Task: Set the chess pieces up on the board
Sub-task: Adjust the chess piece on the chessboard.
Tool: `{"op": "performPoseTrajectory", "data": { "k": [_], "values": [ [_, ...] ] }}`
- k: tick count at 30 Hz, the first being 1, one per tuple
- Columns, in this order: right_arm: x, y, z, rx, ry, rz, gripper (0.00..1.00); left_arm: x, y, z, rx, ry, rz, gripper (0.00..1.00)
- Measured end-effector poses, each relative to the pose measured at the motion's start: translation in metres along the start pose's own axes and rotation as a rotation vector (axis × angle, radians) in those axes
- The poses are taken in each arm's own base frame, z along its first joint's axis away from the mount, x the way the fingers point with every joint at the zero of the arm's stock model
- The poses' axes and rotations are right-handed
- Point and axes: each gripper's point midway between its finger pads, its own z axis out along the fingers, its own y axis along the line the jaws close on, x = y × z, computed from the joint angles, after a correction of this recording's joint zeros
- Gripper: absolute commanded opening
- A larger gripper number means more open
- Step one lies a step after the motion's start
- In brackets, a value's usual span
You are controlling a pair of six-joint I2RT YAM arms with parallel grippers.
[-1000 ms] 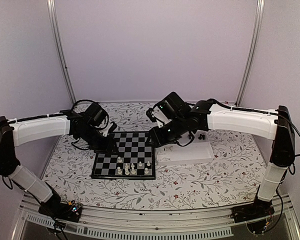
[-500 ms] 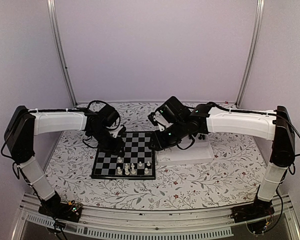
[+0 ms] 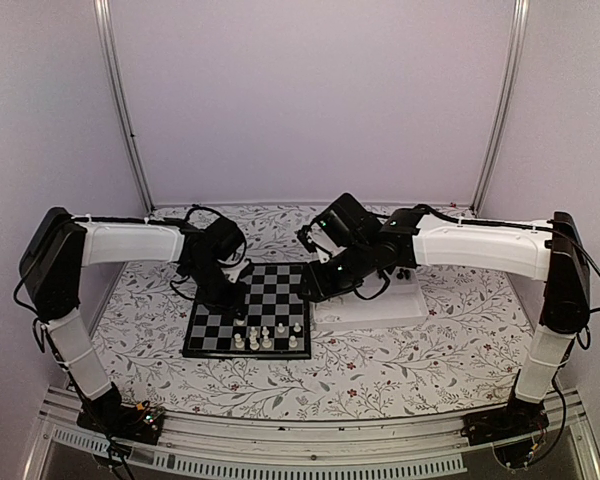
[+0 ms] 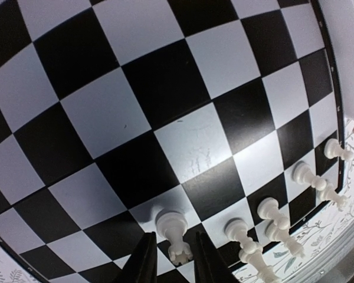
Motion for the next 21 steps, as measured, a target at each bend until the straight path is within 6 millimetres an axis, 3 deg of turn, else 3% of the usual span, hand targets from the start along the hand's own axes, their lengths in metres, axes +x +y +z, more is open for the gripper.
{"op": "performPoseTrajectory", "data": {
  "k": [6,11,16,21],
  "values": [
    [-0.001,-0.002,0.000,0.000,-0.001,0.003,0.39,0.000,0.003,-0.007,-0.027,-0.010,0.000,0.15],
    [0.000,-0.001,0.001,-0.006,0.005,0.001,0.39,0.008,0.007,-0.038,-0.053,-0.072,-0.004,0.14],
    [0.001,-0.002,0.008,-0.008,0.021,-0.007,0.39,0.038,0.019,-0.057,-0.068,-0.091,-0.042,0.14],
    [-0.002,0.002,0.013,-0.019,0.025,-0.022,0.39,0.072,0.035,-0.051,-0.087,-0.042,-0.098,0.14]
  ]
}}
